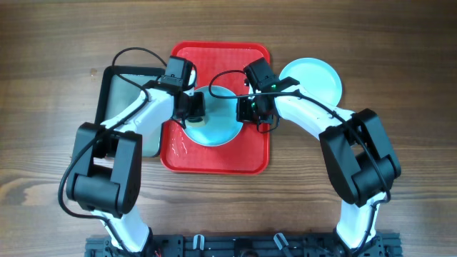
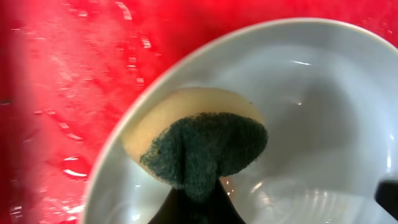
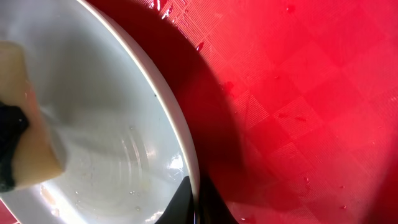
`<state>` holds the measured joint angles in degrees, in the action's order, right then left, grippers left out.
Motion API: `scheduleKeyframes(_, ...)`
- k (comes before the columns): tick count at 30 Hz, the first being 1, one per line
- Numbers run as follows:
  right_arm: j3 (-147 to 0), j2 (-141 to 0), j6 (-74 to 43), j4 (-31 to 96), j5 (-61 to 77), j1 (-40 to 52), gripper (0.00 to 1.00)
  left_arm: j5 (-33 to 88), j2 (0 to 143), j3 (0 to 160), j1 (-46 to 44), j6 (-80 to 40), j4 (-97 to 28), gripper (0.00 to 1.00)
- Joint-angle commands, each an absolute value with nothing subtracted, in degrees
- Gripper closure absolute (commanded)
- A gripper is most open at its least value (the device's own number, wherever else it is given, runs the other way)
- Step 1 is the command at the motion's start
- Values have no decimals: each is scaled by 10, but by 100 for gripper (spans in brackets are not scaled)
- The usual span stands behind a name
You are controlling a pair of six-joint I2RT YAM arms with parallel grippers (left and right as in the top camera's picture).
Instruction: Clean dirty plates on tray and stack at the side
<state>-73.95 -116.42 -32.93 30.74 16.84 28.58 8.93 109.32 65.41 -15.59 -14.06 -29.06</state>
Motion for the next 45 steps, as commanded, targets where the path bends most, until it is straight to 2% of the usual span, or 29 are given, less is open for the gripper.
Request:
scheduleKeyframes(1, -734, -1189, -317, 302, 180, 305, 96, 159, 1148, 629, -199, -145, -297, 96)
scheduleKeyframes(7, -734, -1189, -317, 300, 180, 305, 96, 164, 1148, 629, -219, -146, -286, 96)
scheduleKeyframes(14, -734, -1189, -316, 300, 180, 305, 96, 286, 1146, 630, -215, -122, -278, 96)
scheduleKeyframes(22, -734, -1189, -316, 300, 180, 305, 96, 415, 1042, 660, -119, -123, -278, 96)
scheduleKeyframes(26, -734, -1189, -316, 300, 180, 305, 96, 428, 962, 668, -65, -127, -287, 96)
scheduleKeyframes(28, -734, -1189, -317, 300, 180, 305, 94, 403, 920, 668, -38, -127, -307, 96)
scheduleKeyframes(31, -734, -1189, -317, 300, 180, 305, 70, 319, 863, 668, -2, -127, -357, 96)
scheduleKeyframes(34, -734, -1189, -317, 299, 180, 305, 60, 213, 810, 668, 28, -152, -413, 96)
scheduleKeyframes(40, -734, -1189, -322, 290, 180, 305, 62, -6, 710, 668, 64, -220, -480, 96)
scheduleKeyframes(42, -734, -1189, -322, 290, 180, 305, 69, -43, 678, 668, 66, -220, -487, 96)
scheduleKeyframes(45, -734, -1189, -322, 291, 180, 305, 69, -46, 646, 668, 66, -220, -490, 96)
